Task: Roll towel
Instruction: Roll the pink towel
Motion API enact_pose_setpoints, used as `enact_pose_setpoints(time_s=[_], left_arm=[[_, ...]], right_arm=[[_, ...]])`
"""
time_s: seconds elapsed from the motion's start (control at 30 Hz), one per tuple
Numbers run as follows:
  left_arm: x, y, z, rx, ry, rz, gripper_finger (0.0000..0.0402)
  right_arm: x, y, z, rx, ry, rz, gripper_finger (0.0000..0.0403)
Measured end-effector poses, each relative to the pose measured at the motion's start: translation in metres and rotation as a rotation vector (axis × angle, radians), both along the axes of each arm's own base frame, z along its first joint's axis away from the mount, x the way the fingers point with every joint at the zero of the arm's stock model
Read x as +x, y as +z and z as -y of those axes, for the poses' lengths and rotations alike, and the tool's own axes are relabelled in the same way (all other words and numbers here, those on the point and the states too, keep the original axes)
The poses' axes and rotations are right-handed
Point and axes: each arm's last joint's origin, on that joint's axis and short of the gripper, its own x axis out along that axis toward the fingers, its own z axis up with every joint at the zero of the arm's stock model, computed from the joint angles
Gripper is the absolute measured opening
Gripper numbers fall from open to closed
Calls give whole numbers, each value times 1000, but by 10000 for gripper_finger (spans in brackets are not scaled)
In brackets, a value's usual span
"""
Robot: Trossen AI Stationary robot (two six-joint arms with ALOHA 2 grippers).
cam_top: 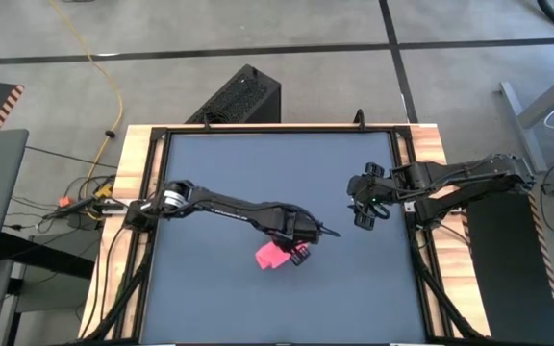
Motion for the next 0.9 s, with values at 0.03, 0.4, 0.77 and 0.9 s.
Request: enact_pose_setpoints(time_s=[0.03, 0.4, 0.77, 0.9], left_arm=[[-1, 0, -2, 2, 5, -8, 0], [12, 4, 0, 10, -79, 124, 5], [12, 4, 0, 8, -62, 128, 37], [12, 4, 0, 9, -61, 132, 38]], right_arm=[[0, 0, 0, 0, 0, 0, 260], [0, 0, 0, 7, 3, -1, 260], [0, 0, 0, 8, 3, 0, 260], [0, 0, 0, 8, 3, 0, 260]])
